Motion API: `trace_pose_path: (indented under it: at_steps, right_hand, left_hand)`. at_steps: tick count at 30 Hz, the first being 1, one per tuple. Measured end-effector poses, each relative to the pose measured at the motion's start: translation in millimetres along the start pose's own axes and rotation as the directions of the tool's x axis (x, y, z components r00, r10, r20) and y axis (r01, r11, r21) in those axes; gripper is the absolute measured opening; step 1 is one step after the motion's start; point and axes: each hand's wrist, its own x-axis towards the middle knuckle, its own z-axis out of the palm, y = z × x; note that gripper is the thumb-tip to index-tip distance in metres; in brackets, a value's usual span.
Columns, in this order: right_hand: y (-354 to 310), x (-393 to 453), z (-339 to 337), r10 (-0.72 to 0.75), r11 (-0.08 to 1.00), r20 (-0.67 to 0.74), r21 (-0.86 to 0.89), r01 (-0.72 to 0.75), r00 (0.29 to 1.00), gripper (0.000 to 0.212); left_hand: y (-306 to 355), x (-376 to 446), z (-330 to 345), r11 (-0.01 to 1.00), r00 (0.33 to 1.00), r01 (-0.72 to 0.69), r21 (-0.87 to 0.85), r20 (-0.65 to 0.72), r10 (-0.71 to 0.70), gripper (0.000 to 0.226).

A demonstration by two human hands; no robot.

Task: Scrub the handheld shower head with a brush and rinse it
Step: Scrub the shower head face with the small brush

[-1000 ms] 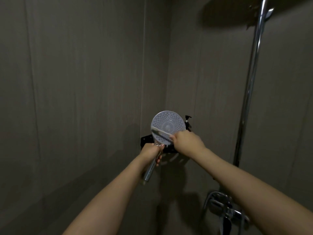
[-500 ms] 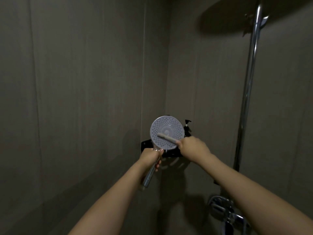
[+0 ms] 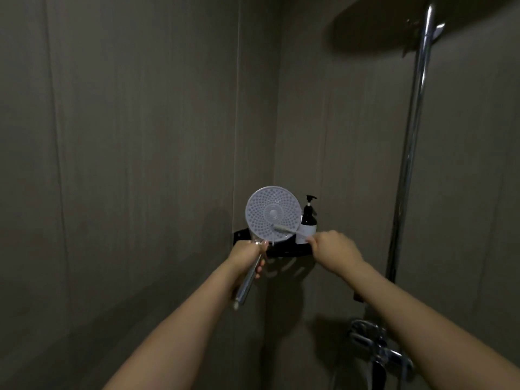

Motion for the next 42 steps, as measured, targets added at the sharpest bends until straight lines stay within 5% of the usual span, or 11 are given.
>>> trace_pose_path:
  at_steps: [6, 9, 13, 17, 21, 25, 28, 32, 35, 39, 42]
  right_hand:
    - [-1, -7, 7, -0.049, 0.999, -0.060, -0.024, 0.047, 0.997, 0.040]
    - [11, -3, 2, 0.057, 0.998, -0.124, 0.032, -0.053, 0.991, 0.042]
    - [3, -4, 10, 0.009, 0.994, -0.013, 0.106, -0.007, 1.000, 0.039]
    - [4, 5, -2, 0.113, 0.976, -0.101, 0.198, -0.091, 0.988, 0.038]
    - [-19, 5, 5, 0.023, 0.991, 0.091, 0.129, -0.035, 0.996, 0.039]
    - [-18, 17, -11, 0.098, 0.987, -0.024, 0.127, -0.094, 0.995, 0.036]
    - [-30, 12, -8, 0.047, 0.983, 0.073, 0.171, -0.059, 0.996, 0.034]
    - [-20, 17, -16, 0.127, 0.987, -0.006, 0.098, -0.126, 0.992, 0.039]
    - [-35, 8, -11, 0.025, 0.986, 0.118, 0.162, -0.044, 0.993, 0.036]
    - [-31, 15, -11, 0.091, 0.988, 0.024, 0.123, -0.093, 0.996, 0.031]
    - [-33, 8, -5, 0.062, 0.984, 0.137, 0.155, -0.083, 0.989, 0.033]
  left_hand:
    - [7, 3, -5, 0.999, 1.000, 0.016, -0.044, 0.020, -0.015, 0.029]
    - [6, 3, -8, 0.999, 1.000, 0.017, -0.045, 0.012, -0.016, 0.027]
    - [4, 3, -10, 0.999, 1.000, 0.020, -0.040, 0.020, -0.019, 0.028]
    - [1, 0, -11, 1.000, 1.000, 0.015, -0.013, 0.009, -0.015, 0.028]
    - [-3, -2, -7, 1.000, 1.000, 0.014, 0.024, 0.017, -0.014, 0.025]
    - [-6, -2, -6, 0.999, 1.000, 0.016, 0.046, 0.015, -0.017, 0.027]
    - [-8, -2, -6, 0.998, 1.000, 0.005, 0.058, 0.015, -0.006, 0.027]
    - [-8, -5, -8, 0.996, 1.000, -0.008, 0.084, 0.023, 0.006, 0.026]
    - [-9, -6, -9, 0.995, 1.000, -0.008, 0.095, 0.025, 0.006, 0.025]
    - [-9, -7, -7, 0.994, 0.999, -0.006, 0.108, 0.040, 0.002, 0.026]
    - [-11, -9, -7, 0.993, 0.999, -0.001, 0.115, 0.037, -0.003, 0.025]
